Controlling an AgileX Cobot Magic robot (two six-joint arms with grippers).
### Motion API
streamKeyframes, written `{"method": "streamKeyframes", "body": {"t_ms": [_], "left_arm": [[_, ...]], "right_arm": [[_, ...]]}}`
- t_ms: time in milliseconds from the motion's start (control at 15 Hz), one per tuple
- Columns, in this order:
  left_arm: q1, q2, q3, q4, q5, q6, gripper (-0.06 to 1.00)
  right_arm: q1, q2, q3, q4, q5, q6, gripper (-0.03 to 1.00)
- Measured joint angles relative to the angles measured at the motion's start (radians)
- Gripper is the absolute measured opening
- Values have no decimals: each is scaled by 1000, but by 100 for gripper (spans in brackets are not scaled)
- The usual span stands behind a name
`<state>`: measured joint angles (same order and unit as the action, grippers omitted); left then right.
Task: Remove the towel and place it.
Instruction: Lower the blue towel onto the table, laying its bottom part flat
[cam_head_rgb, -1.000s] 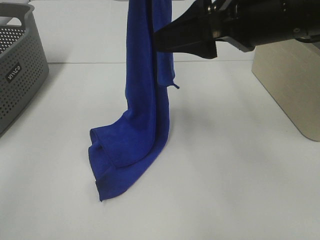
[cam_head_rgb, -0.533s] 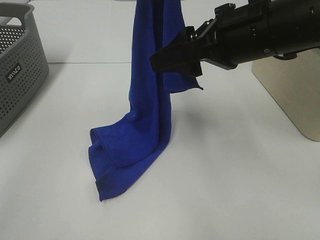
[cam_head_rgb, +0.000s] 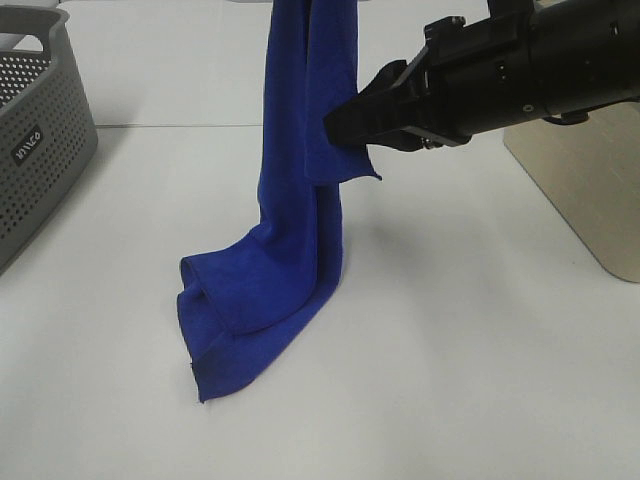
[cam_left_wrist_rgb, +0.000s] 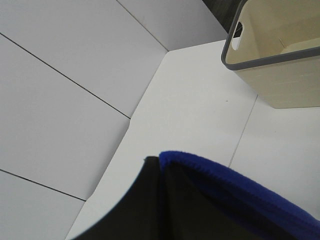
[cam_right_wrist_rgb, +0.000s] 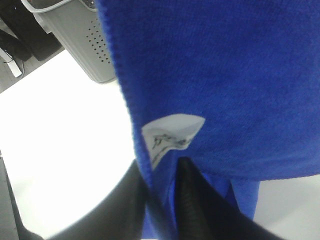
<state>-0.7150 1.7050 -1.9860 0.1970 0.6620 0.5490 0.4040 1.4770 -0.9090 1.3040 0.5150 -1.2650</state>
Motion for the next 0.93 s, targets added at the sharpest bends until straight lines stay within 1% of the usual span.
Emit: {"method": "streamKeyframes", "body": {"t_ms": [67,133,200,267,400,467,533,600,667,733,800,867,933], "left_arm": [[0,0,0,0,0,0,0],[0,0,0,0,0,0,0],[0,0,0,0,0,0,0],[0,0,0,0,1,0,0],[0,0,0,-9,13,0,0],[0,0,0,-24,26,0,0],[0,0,0,-46,40,-8,0],[0,0,0,-69,60,-23,0],[0,0,0,-85,85,-40,0],[0,0,0,-92,95,-49,0],[0,0,0,-97,127,-65,0],[0,0,0,-99,151,-81,0],[0,0,0,-103,174,-101,0]], "right_arm": [[0,0,0,-15,0,0,4],[0,-8,0,-34,0,0,2],[0,-23,0,-62,-5,5,2],[0,-47,0,-111,-11,36,2],[0,-87,0,-279,-15,188,2],[0,-97,-5,-387,-6,297,2],[0,-99,-26,-522,27,438,2],[0,-99,-61,-651,89,568,2],[0,-99,-85,-720,135,635,2],[0,-99,-141,-828,238,737,2],[0,-99,-193,-913,333,817,2],[0,-99,-246,-970,428,883,2],[0,-99,-288,-1002,498,930,2]]}}
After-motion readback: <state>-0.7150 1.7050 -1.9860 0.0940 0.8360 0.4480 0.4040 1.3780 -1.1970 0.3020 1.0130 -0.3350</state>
